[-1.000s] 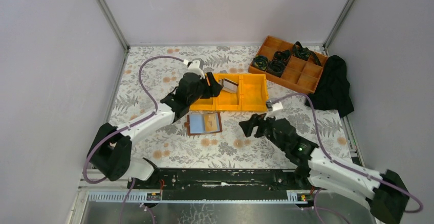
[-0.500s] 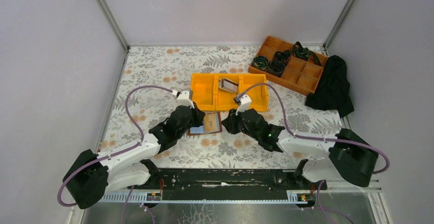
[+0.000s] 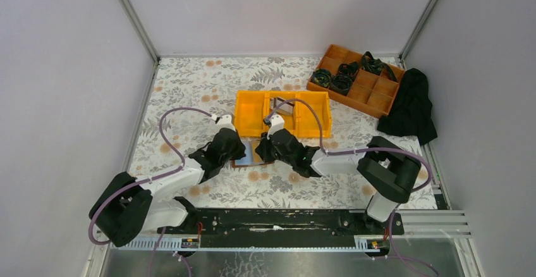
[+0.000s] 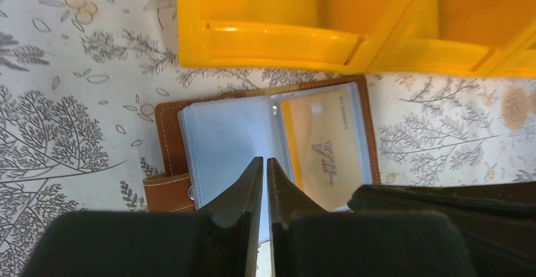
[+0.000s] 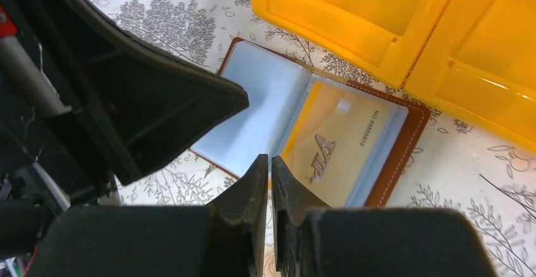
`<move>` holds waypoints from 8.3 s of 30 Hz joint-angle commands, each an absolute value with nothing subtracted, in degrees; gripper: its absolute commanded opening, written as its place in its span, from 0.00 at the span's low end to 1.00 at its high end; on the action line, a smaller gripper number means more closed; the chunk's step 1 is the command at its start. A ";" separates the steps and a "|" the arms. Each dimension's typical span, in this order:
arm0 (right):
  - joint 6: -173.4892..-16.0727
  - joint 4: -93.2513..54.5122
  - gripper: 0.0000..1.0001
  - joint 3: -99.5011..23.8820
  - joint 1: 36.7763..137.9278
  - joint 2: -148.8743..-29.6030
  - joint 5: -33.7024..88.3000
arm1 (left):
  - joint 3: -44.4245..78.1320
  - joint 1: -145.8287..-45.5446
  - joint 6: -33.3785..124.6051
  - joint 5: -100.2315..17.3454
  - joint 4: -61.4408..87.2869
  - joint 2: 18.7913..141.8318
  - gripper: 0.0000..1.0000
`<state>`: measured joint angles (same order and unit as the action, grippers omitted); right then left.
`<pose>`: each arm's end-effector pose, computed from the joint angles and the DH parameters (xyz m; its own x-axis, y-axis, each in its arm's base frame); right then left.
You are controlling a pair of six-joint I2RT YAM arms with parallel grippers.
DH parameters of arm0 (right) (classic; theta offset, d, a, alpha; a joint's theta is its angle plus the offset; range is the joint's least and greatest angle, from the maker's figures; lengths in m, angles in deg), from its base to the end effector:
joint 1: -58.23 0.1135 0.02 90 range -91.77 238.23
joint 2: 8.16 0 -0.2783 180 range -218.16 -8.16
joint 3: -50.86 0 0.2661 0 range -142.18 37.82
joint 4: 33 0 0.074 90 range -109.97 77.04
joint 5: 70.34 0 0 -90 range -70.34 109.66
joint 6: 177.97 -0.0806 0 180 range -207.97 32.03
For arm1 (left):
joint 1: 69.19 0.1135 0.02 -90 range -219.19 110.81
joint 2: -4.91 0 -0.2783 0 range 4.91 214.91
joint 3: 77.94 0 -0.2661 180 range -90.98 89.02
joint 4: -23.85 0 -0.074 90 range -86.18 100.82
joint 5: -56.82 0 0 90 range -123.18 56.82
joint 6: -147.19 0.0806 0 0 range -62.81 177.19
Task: Take the credit cards out of the card holder
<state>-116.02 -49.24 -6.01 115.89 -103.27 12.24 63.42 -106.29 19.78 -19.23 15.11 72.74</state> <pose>0.2209 0.3294 0.1683 -0.5407 0.0177 -0.8410 -0.5886 0.7063 0.3933 0.2250 -0.1458 0.1479 -0.6529 -0.2454 -0.7165 0.0467 0.9312 -0.3615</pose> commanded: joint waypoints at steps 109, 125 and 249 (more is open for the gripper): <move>-116.24 -48.58 0.22 -1.46 113.05 -105.34 3.09 | 73.10 -98.68 5.80 -44.25 48.18 85.12 0.54; -116.18 -48.88 0.22 -1.38 113.01 -106.11 3.62 | 72.84 -98.72 4.63 -45.31 50.41 90.36 0.54; -119.79 -47.07 0.18 1.19 118.96 -100.26 6.31 | 78.37 -96.62 -9.87 -59.63 77.89 105.82 0.16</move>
